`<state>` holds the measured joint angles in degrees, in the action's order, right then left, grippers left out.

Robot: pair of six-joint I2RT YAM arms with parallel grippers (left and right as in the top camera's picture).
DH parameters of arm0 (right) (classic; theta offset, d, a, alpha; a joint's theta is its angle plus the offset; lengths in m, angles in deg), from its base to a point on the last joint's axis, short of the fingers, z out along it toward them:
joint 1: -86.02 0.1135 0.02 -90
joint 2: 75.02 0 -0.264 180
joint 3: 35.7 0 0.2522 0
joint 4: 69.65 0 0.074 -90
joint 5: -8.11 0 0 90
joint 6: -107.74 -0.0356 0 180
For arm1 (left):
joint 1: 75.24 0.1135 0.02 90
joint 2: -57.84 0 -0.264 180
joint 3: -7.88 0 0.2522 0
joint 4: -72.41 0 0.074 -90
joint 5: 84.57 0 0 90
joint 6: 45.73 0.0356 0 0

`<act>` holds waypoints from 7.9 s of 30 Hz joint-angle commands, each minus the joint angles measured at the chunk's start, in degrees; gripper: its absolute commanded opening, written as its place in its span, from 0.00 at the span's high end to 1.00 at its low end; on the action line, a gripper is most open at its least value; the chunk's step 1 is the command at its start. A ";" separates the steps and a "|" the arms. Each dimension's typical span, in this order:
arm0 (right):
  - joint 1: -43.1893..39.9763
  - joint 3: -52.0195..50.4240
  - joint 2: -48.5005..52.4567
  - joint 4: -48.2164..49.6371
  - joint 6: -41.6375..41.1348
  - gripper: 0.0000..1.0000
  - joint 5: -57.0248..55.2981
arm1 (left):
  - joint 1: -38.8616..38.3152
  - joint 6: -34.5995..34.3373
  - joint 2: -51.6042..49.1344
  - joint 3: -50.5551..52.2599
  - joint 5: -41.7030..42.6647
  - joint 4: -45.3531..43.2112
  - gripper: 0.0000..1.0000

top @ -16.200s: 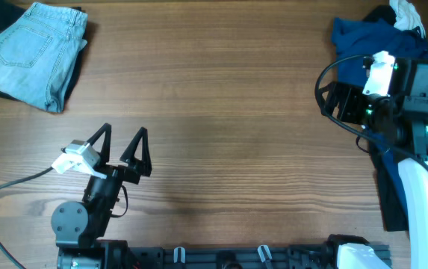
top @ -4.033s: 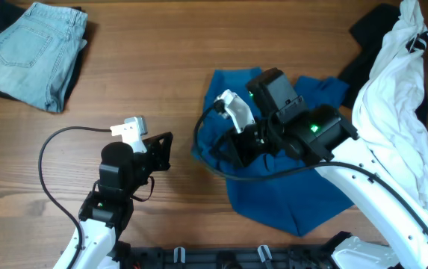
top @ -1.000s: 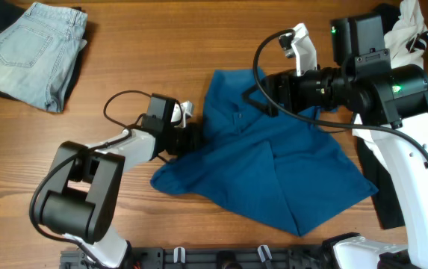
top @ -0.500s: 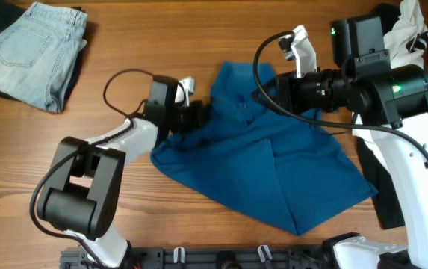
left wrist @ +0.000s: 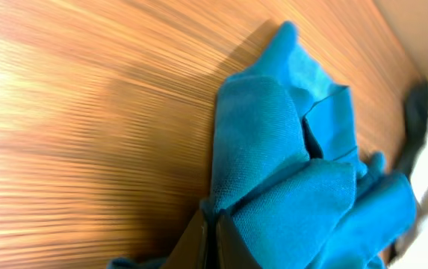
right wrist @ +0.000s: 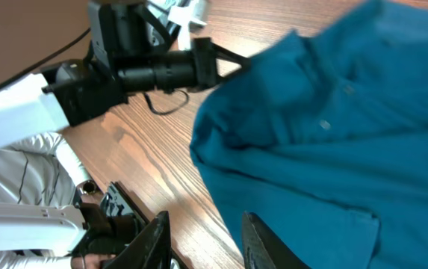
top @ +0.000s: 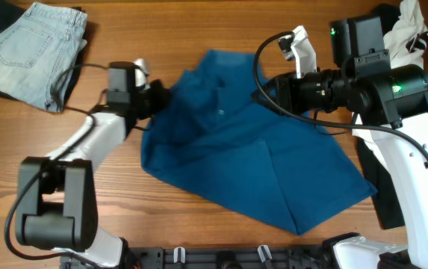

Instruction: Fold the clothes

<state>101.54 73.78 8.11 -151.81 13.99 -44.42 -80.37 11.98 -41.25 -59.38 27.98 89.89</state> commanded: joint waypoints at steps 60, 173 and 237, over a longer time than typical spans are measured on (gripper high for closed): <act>14.73 -5.46 7.82 -2.47 3.50 0.18 1.11 | 23.08 -5.46 31.15 -0.90 -15.93 29.90 0.33; 22.43 -1.81 33.11 12.28 8.50 0.11 -31.45 | 16.04 -0.94 31.26 -0.90 -9.49 31.85 0.37; 21.97 -1.86 37.18 14.99 3.61 0.95 -27.23 | 15.82 -0.92 31.26 -0.90 -7.54 32.59 0.35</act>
<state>123.88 72.17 51.41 -136.53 17.80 -67.32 -64.26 9.70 -9.88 -59.49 19.49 122.48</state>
